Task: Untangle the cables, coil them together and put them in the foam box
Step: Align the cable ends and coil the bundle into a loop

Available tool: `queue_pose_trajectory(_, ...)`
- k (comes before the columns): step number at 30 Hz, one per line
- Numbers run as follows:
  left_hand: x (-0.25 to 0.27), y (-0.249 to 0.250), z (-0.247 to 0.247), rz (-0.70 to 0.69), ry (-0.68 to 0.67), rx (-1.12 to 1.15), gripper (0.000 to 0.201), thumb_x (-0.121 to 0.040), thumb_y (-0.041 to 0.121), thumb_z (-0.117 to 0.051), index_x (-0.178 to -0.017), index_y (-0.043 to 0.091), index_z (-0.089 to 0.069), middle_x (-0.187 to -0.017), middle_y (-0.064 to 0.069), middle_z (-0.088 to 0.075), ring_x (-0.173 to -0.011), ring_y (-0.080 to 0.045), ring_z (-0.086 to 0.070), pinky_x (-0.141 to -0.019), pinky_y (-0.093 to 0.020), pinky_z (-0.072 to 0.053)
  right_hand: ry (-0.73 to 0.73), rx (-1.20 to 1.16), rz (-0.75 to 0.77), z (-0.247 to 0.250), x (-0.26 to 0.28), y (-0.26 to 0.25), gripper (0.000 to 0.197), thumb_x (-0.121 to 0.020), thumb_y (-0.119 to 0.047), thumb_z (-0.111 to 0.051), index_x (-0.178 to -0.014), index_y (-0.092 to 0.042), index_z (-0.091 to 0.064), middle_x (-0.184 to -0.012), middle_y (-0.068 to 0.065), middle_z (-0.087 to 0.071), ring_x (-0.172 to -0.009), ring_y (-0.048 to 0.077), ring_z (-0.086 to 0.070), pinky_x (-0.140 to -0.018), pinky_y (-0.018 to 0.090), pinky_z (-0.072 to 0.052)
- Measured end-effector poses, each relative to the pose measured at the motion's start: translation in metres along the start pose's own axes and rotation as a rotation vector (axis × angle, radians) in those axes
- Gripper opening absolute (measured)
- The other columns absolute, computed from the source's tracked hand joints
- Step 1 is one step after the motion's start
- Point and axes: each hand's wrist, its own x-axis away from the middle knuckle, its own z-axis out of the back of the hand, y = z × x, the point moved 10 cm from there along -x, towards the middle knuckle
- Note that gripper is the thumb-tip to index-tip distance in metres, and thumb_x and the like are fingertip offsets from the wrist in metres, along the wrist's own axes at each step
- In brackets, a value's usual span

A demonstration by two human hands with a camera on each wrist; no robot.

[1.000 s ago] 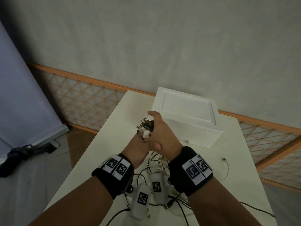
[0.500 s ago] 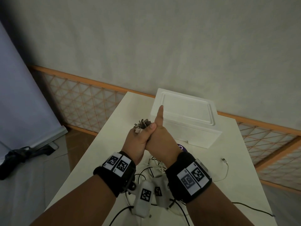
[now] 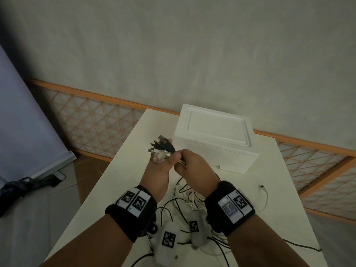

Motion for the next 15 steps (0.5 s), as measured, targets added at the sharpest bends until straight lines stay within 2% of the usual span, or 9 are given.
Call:
queue_pose_trajectory(1,0.000,-0.002,0.003,-0.007,0.024,-0.082,0.073,-0.050,0.029,-0.087,-0.113,0.004,-0.059,-0.099,-0.004,-0.073,-0.095,-0.013,-0.069,-0.076,-0.020,-0.052,0.008,0.019,0.007,0.003,0.000,-0.001,0.011,-0.091,-0.019,-0.055,-0.082,-0.015,-0.050,-0.070,-0.004,-0.051,-0.061,0.013,-0.045,-0.053,0.021,-0.033)
queue_pose_trajectory(3,0.000,-0.010,0.013,0.061,0.074,-0.153,0.087,-0.048,0.032,-0.091,-0.122,0.004,-0.055,-0.106,-0.005,-0.072,-0.103,-0.014,-0.066,-0.079,-0.024,-0.049,0.048,0.098,0.041,0.010,0.000,-0.005,0.014,-0.092,-0.021,-0.055,-0.086,-0.009,-0.052,-0.071,0.003,-0.054,-0.062,0.019,-0.048,-0.055,0.030,-0.034)
queue_pose_trajectory(5,0.003,-0.025,0.013,0.212,0.032,-0.191,0.075,-0.047,0.050,-0.087,-0.111,0.018,-0.063,-0.099,0.009,-0.073,-0.106,-0.010,-0.061,-0.084,-0.030,-0.041,0.056,0.165,0.065,0.012,0.000,-0.011,0.020,-0.091,-0.023,-0.056,-0.096,-0.004,-0.054,-0.080,0.011,-0.061,-0.070,0.025,-0.054,-0.059,0.034,-0.039)
queue_pose_trajectory(7,0.008,-0.038,0.000,0.343,-0.090,-0.182,0.080,-0.046,0.067,-0.081,-0.107,0.018,-0.066,-0.107,0.004,-0.071,-0.110,-0.014,-0.059,-0.094,-0.036,-0.041,0.019,0.198,0.077,0.005,0.000,-0.014,0.020,-0.091,-0.023,-0.054,-0.100,-0.005,-0.052,-0.085,0.012,-0.063,-0.074,0.027,-0.058,-0.061,0.035,-0.043)
queue_pose_trajectory(8,0.009,-0.039,-0.006,0.368,-0.108,-0.139,0.078,-0.052,0.065,-0.079,-0.108,0.013,-0.066,-0.113,-0.002,-0.069,-0.110,-0.017,-0.061,-0.097,-0.037,-0.042,-0.010,0.243,0.086,0.000,0.001,-0.017,0.020,-0.092,-0.023,-0.051,-0.103,-0.005,-0.052,-0.089,0.012,-0.063,-0.076,0.027,-0.060,-0.062,0.035,-0.045)
queue_pose_trajectory(9,0.009,-0.037,-0.010,0.379,-0.099,-0.090,0.066,-0.062,0.059,-0.075,-0.104,0.009,-0.067,-0.115,-0.007,-0.068,-0.108,-0.018,-0.062,-0.097,-0.037,-0.044,-0.033,0.290,0.094,-0.006,0.002,-0.019,0.023,-0.093,-0.021,-0.048,-0.109,-0.005,-0.051,-0.094,0.013,-0.064,-0.079,0.027,-0.061,-0.064,0.035,-0.046)
queue_pose_trajectory(11,0.007,-0.030,-0.017,0.390,-0.040,-0.013,0.042,-0.077,0.048,-0.061,-0.084,0.009,-0.072,-0.110,-0.007,-0.069,-0.101,-0.019,-0.064,-0.094,-0.037,-0.048,-0.056,0.337,0.095,-0.015,0.005,-0.022,0.034,-0.093,-0.018,-0.046,-0.123,-0.002,-0.047,-0.103,0.015,-0.064,-0.086,0.029,-0.063,-0.067,0.036,-0.048)
queue_pose_trajectory(13,0.004,-0.025,-0.019,0.380,0.035,0.038,0.043,-0.087,0.043,-0.055,-0.065,0.012,-0.074,-0.103,-0.004,-0.072,-0.095,-0.016,-0.066,-0.090,-0.036,-0.050,-0.031,0.333,0.074,-0.015,0.006,-0.024,0.043,-0.092,-0.015,-0.047,-0.132,-0.001,-0.040,-0.105,0.016,-0.063,-0.087,0.031,-0.064,-0.068,0.039,-0.051)
queue_pose_trajectory(15,0.001,-0.017,-0.017,0.335,0.098,-0.005,0.049,-0.095,0.041,-0.050,-0.062,0.015,-0.075,-0.096,-0.002,-0.074,-0.088,-0.013,-0.067,-0.085,-0.033,-0.050,-0.002,0.257,0.063,-0.009,0.007,-0.020,0.046,-0.089,-0.018,-0.051,-0.133,-0.006,-0.042,-0.100,0.013,-0.064,-0.083,0.029,-0.064,-0.068,0.041,-0.052)
